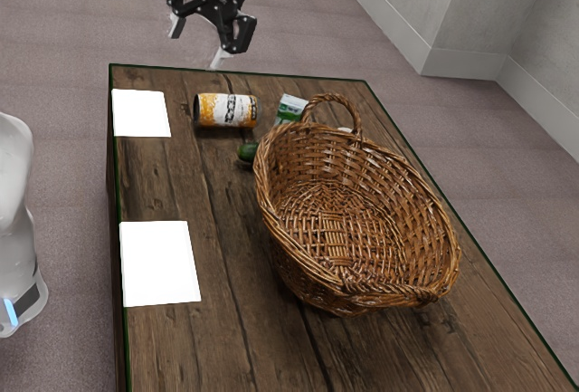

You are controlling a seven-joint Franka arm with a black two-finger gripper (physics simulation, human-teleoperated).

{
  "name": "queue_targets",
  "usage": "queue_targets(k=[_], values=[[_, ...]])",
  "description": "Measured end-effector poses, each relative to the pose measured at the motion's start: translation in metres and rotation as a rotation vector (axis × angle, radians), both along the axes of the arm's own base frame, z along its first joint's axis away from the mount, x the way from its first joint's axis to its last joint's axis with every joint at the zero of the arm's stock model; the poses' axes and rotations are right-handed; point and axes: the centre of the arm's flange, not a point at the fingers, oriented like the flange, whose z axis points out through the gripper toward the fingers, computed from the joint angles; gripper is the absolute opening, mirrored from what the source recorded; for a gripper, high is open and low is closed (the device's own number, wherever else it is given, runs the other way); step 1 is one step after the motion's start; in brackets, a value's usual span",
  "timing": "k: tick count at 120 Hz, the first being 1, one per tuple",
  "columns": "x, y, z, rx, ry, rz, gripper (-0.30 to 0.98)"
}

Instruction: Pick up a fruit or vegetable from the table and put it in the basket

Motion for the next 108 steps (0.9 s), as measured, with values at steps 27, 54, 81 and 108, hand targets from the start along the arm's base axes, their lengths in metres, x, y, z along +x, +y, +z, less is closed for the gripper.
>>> queue_targets(k=[27, 54, 81, 108], values=[[-0.025, -0.037, 0.056, 0.021, -0.252, 0.296, 0.69], [-0.105, 0.018, -0.025, 0.011, -0.215, 0.297, 0.69], [-0.021, 0.02, -0.13, 0.033, -0.213, -0.034, 0.68], [0.017, 0.105, -0.156, 0.05, -0.321, -0.159, 0.66]])
